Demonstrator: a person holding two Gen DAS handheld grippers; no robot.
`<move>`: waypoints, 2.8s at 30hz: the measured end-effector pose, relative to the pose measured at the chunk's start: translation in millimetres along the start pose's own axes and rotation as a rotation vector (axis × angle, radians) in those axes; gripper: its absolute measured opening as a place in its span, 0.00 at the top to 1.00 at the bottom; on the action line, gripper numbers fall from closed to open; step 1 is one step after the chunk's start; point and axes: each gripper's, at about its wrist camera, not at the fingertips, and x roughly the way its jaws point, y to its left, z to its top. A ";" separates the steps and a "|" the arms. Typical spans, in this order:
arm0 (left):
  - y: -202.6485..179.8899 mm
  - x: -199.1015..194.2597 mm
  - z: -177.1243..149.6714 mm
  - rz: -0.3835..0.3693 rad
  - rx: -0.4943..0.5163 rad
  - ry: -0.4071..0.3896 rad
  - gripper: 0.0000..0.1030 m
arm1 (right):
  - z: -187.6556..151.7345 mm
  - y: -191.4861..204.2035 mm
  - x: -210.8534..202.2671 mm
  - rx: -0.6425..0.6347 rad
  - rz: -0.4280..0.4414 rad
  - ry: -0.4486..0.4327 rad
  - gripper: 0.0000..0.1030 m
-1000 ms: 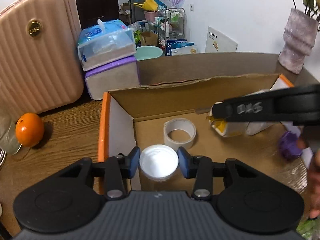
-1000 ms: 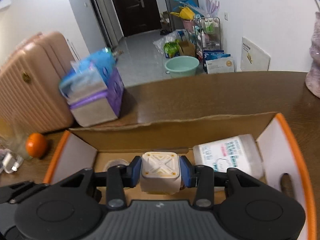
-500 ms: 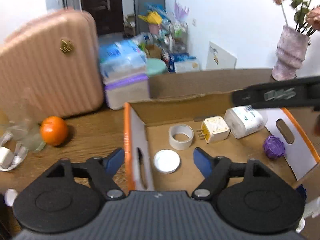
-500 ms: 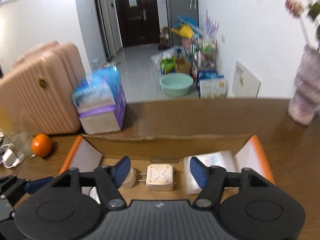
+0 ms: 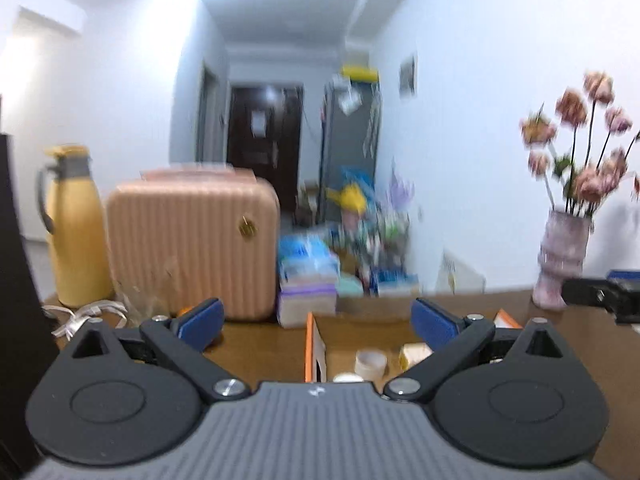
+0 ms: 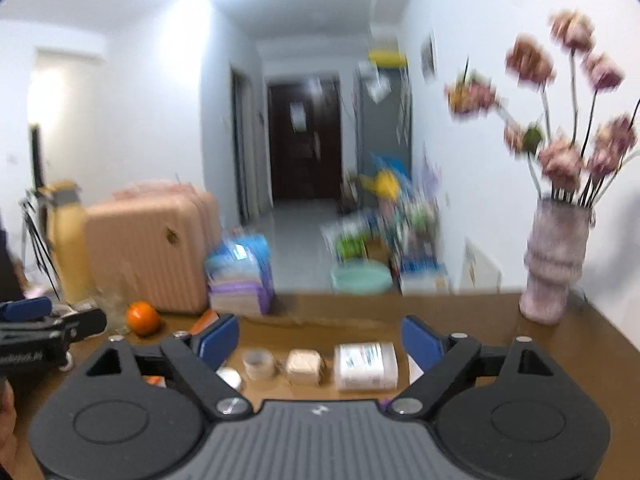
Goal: Organize rigid objects
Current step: 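Withdraw both open tools back toward the items on the table, then grasp the white round lid with the left tool while the right tool grasps the white spray bottle, then lift the white lid and spray bottle and carry both over the box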
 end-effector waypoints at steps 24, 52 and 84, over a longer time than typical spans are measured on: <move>-9.3 -246.9 -113.4 -0.090 0.155 -0.087 0.00 | -148.5 27.9 -219.7 -0.021 0.053 -0.220 0.00; -60.2 -50.8 -112.2 -0.184 0.239 0.168 0.05 | -163.3 -25.1 -97.7 0.033 -0.039 0.090 0.28; -61.6 39.0 -120.1 -0.164 0.209 0.337 0.62 | -155.4 -49.4 -7.0 0.063 -0.013 0.157 0.74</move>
